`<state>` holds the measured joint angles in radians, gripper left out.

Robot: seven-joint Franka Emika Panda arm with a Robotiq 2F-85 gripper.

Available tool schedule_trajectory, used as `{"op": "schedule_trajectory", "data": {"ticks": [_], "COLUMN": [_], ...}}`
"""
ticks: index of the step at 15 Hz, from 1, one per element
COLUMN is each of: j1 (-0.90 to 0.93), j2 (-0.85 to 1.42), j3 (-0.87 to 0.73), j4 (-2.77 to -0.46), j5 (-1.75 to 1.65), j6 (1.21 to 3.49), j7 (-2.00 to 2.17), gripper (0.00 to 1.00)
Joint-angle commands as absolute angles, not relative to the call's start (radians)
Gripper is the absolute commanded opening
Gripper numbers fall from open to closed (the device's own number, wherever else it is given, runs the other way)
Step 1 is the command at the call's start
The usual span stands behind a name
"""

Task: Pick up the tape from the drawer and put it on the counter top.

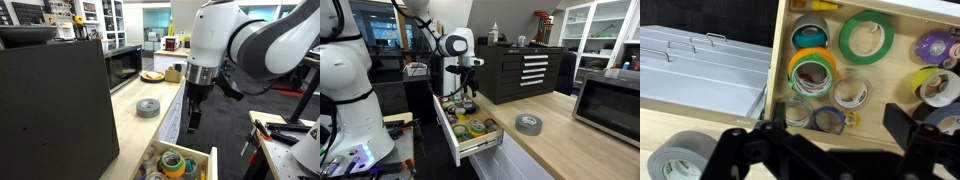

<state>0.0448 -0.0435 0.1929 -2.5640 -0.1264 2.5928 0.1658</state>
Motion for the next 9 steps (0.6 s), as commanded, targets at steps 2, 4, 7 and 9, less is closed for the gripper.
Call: {"op": "schedule_trajectory", "data": {"ticks": [2,4,7,9], "j1": [0.07,0.07,0.071,0.072], "j2": [-0.035,-0.035,-0.035,-0.014], "j3": [0.165,0.165,0.165,0.165], "j4": [-2.554,-2.552,-2.551,-2.551], "j5": [-0.126,-0.126,-0.125,-0.131], "j6": [2.591,2.591,2.591,2.606], "j7": [0.16,0.16,0.16,0.162], "gripper": [1.0,1.0,1.0,1.0]}}
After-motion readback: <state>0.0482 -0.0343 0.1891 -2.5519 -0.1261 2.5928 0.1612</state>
